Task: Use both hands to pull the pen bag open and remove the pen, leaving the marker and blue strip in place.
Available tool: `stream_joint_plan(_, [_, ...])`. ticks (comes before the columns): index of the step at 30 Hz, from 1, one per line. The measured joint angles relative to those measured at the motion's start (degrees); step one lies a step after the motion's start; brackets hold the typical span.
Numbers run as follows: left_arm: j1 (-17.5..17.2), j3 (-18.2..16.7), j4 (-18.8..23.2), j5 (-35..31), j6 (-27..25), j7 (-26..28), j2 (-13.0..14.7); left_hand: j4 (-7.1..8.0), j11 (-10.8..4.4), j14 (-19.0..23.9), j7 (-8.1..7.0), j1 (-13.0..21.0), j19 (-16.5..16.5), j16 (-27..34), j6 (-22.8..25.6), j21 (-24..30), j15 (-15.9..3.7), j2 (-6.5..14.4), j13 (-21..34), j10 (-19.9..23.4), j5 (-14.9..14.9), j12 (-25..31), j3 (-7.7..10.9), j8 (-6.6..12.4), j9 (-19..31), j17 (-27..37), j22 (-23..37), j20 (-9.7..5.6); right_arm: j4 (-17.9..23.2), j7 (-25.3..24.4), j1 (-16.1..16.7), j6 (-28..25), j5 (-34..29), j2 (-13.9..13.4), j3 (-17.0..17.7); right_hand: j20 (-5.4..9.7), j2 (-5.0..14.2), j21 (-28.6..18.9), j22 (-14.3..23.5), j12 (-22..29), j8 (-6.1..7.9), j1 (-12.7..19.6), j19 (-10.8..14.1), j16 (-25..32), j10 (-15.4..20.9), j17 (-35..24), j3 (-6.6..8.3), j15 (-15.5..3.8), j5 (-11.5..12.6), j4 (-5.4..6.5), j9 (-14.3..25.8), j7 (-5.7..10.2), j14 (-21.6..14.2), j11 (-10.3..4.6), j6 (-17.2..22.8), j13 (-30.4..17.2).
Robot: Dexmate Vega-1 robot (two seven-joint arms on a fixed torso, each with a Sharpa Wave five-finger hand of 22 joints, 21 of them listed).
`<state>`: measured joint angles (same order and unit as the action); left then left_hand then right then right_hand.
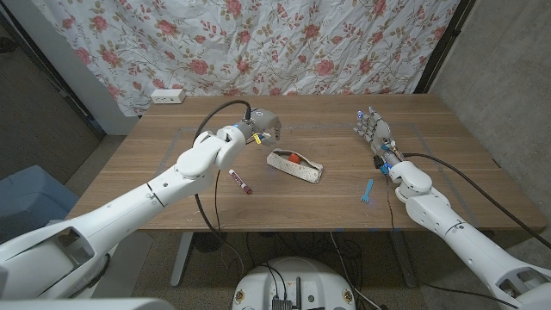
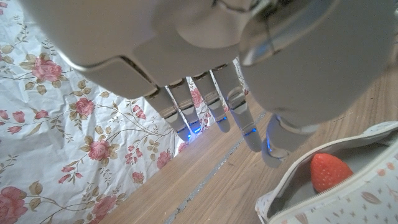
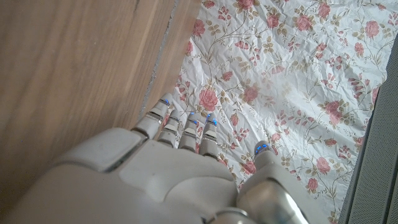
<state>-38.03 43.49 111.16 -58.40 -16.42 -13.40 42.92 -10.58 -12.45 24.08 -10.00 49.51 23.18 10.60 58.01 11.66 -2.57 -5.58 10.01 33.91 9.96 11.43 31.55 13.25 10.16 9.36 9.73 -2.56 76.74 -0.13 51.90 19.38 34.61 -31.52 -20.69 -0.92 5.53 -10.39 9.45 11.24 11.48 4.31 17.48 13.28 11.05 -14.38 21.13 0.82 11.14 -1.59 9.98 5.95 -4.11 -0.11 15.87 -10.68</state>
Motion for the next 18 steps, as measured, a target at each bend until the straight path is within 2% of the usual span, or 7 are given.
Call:
stream_joint_plan(6, [-0.6, 0.2, -1.0, -0.3, -0.2, 2.0, -0.9, 0.12, 0.07, 0.8, 0.76, 1.1, 0.7, 0.0, 2.8, 0.0, -0.17, -0.1, 0.0, 0.9, 0.0, 0.0, -0.81, 0.32, 0.0, 0.1, 0.0, -0.13, 0.3, -0.3, 0.3, 0.0, 0.0, 0.0, 0.0, 0.00, 0.00, 0.0, 0.0, 0.0, 0.00, 0.0, 0.0, 0.0, 0.0, 0.0, -0.16, 0.00, 0.0, -0.16, 0.0, -0.16, 0.0, 0.00, 0.2, 0.0])
stream_joint_plan(18, [-1.1, 1.2, -3.1, -0.8, -0.6, 4.6, -2.2, 0.39, -0.03, 1.5, 0.90, 1.6, 1.1, 0.0, 3.3, 0.0, -0.09, -0.1, 0.0, 1.8, 0.0, 0.0, -1.46, 0.32, 0.0, 0.1, 0.0, 0.09, 0.8, -0.7, 0.9, 0.0, -0.1, 0.0, 0.1, 0.00, 0.00, 0.0, 0.0, 0.0, 0.00, 0.0, 0.0, 0.0, 0.0, 0.0, -0.33, 0.00, 0.0, 0.01, 0.0, 0.11, 0.0, 0.00, 0.5, 0.0])
